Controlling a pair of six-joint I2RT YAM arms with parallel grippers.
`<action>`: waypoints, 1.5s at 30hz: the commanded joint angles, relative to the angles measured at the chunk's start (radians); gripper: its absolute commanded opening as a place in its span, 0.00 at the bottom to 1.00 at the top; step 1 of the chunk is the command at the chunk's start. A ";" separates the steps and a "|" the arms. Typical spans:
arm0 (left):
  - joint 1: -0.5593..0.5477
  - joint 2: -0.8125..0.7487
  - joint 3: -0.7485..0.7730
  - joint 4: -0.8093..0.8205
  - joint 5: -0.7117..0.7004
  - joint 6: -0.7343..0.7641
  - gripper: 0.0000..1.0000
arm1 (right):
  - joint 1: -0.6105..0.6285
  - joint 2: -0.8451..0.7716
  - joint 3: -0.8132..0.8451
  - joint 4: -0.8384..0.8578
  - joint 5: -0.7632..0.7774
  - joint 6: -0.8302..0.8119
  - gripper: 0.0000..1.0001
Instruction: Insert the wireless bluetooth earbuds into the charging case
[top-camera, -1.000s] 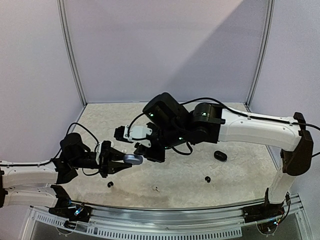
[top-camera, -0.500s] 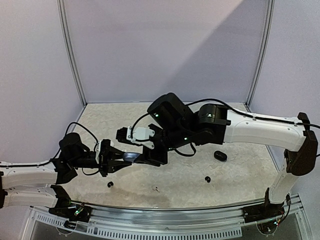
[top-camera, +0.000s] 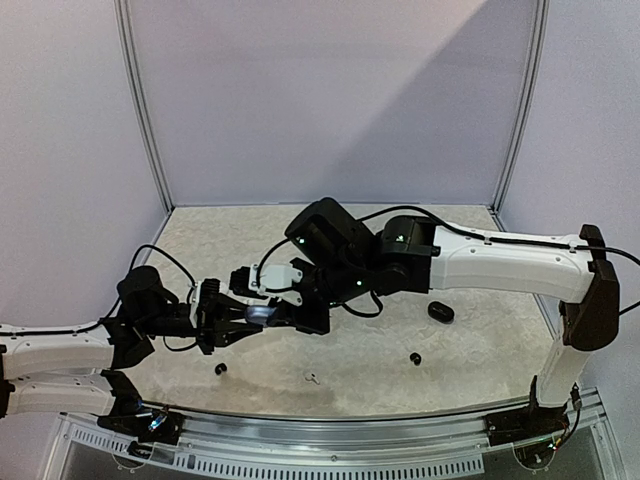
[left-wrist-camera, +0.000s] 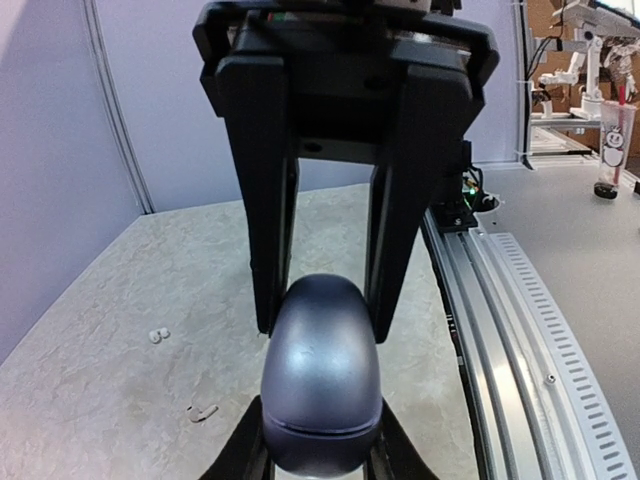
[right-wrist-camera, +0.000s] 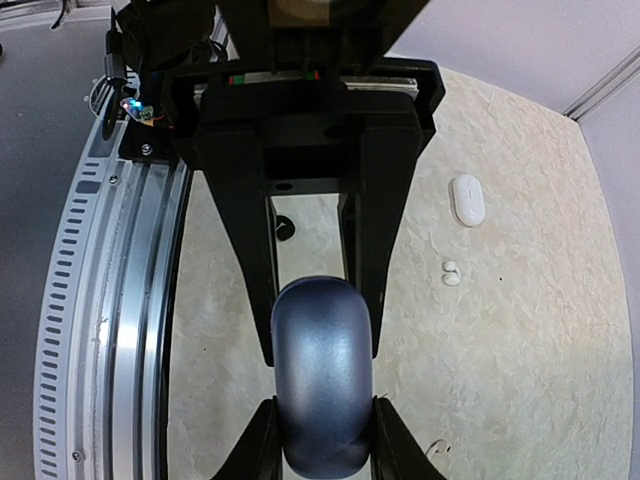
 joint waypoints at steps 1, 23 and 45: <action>-0.006 -0.004 -0.006 0.037 0.001 -0.012 0.00 | -0.012 0.031 0.004 0.002 0.004 0.002 0.29; -0.006 0.028 0.013 0.043 0.007 -0.015 0.00 | -0.027 0.034 0.012 -0.008 0.026 -0.016 0.13; -0.010 -0.009 -0.045 0.080 -0.175 -0.113 0.99 | -0.497 0.247 0.133 -0.088 -0.250 0.492 0.02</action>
